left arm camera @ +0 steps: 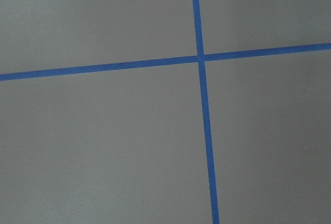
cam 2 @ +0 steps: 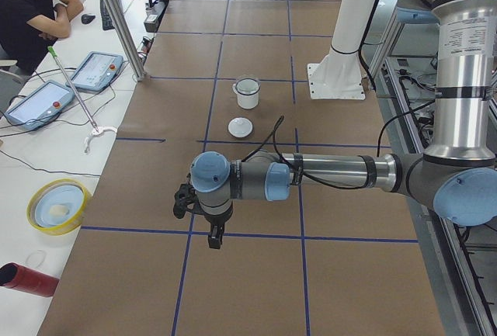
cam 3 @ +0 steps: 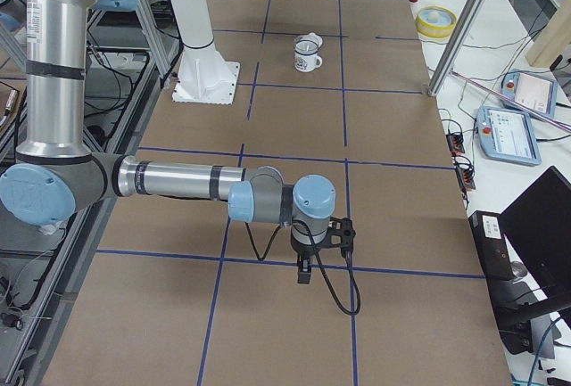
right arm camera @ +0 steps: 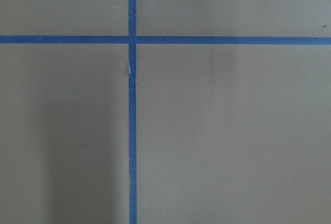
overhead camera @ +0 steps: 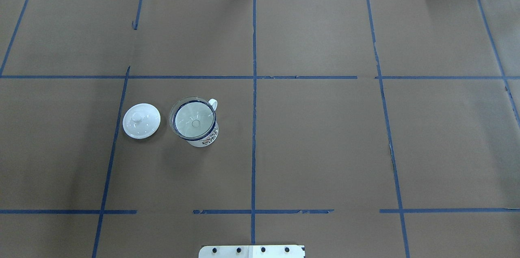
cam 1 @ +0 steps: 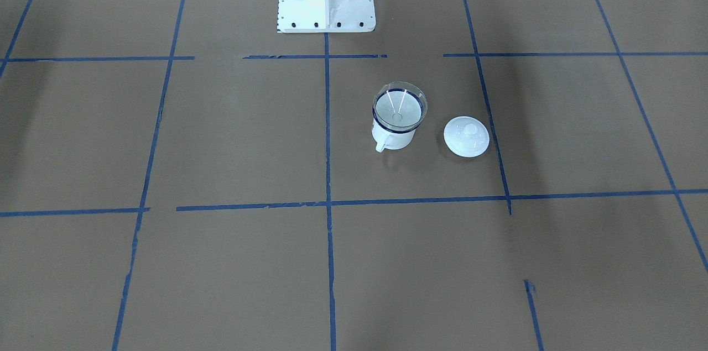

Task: Remove funnel from cup

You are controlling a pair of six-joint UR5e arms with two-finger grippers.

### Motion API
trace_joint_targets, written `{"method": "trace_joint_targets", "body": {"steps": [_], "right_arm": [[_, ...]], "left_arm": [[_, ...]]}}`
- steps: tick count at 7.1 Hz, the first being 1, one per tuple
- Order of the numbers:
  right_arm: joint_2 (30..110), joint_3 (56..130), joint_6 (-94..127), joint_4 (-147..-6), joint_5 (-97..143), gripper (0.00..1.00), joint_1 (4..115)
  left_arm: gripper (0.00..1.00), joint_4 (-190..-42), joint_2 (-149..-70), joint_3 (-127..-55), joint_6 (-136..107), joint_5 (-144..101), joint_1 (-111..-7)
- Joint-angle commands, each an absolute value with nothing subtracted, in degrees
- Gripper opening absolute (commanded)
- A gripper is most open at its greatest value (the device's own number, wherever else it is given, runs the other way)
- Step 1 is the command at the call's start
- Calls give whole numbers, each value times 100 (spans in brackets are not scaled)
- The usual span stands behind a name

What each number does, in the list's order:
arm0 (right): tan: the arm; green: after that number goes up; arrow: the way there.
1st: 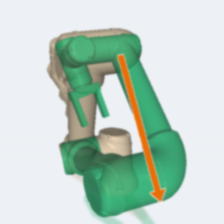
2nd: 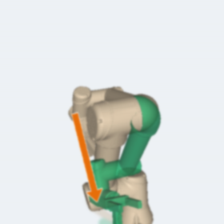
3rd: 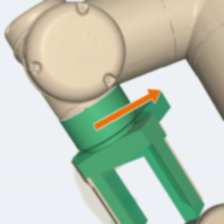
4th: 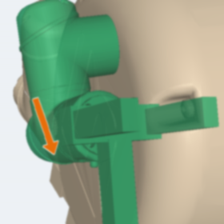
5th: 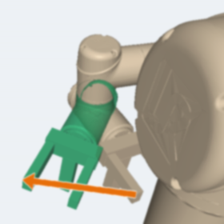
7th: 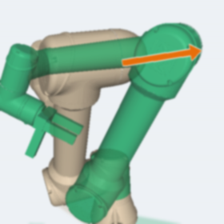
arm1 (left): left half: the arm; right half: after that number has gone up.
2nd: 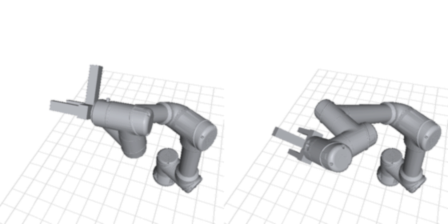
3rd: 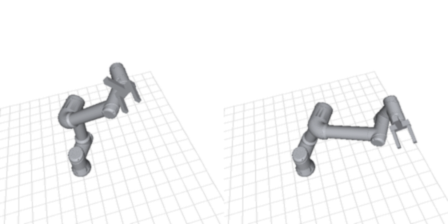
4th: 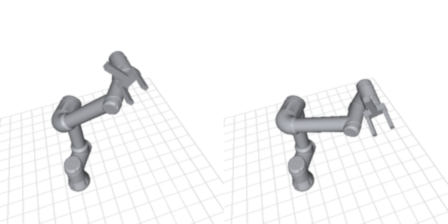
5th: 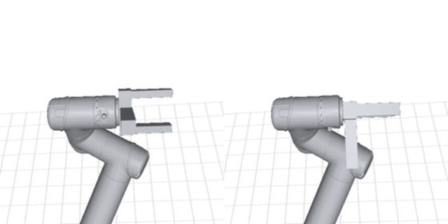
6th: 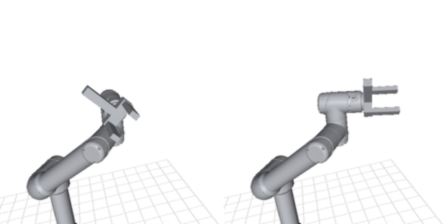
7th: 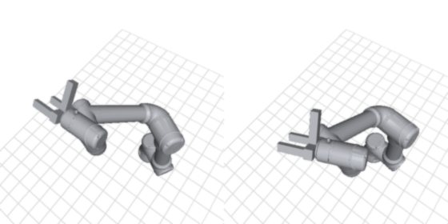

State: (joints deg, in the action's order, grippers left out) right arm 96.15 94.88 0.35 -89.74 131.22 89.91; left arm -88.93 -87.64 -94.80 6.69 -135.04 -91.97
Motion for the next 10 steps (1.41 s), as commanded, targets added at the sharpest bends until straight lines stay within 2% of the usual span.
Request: {"method": "trace_joint_targets", "body": {"steps": [1,3,4,7,10], "right_arm": [[9615,9492,35,-8974,13122,100,8991],[9615,9492,35,-8974,13122,100,8991],[9615,9492,35,-8974,13122,100,8991],[9615,9483,35,-8974,13122,100,8991],[9607,9483,35,-8974,13122,100,8991]], "left_arm": [[100,-8833,-8877,-10033,346,-13422,-9193],[100,-8649,-8947,-11087,-1224,-13122,-9036],[100,-8370,-8982,-11501,-1274,-13122,-8809],[100,-8314,-9149,-12486,-2831,-13122,-7459],[100,-8323,-10157,-12647,-4810,-12686,-5894]]}}
